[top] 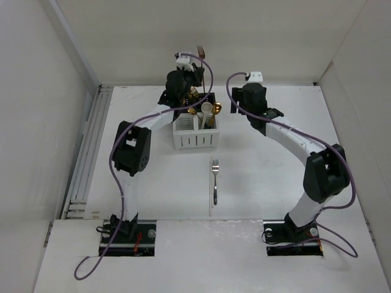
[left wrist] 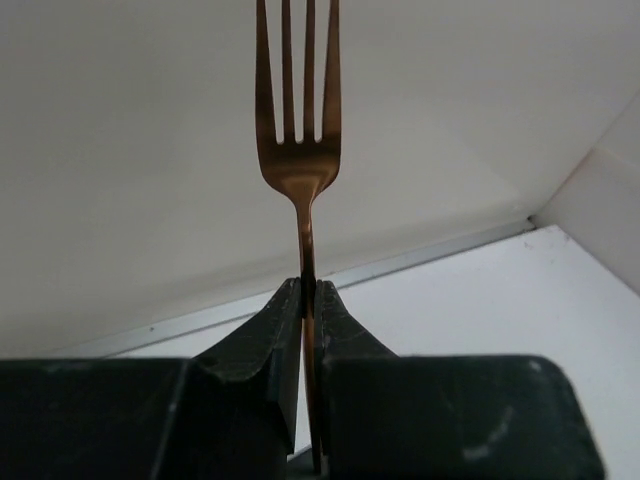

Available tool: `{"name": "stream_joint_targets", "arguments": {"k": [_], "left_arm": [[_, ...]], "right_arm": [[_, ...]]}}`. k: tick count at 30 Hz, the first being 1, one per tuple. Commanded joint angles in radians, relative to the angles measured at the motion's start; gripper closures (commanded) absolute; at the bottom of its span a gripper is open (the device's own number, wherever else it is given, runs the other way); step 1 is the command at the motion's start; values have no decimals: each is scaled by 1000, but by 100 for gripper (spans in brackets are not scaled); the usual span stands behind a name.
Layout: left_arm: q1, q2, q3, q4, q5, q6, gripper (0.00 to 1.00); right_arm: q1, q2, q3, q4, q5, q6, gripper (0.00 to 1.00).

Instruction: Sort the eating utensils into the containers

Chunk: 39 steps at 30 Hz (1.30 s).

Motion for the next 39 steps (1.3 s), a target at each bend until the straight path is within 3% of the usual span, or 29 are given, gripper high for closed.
{"name": "stream_joint_targets", "arguments": {"k": [1,8,30,32,34,35,39], "left_arm": [[9,11,85,115,65,-62,100],[9,-32,13,106,105,-71,100],[-1,-109,-138,52,28,-5,100],[-1,-109,-138,52,28,5,76],[-1,-109,-138,52,28,5,62],[-1,-118,-127,52,13,5,51],[-1,-150,-70,-18,-74,15,50]], "right_arm": [[-6,-1,70,82,-71,-21,16],[-24,-1,70,82,-89,-30,16],[-42,-10,52,82,-98,-48,16],[-42,-10,52,82,-109,-68,16],[-42,-19,61,82,-109,-97,16],[-29,-19,61,82,-91,-97,10],[28,-37,52,40,9,-113,4]]}}
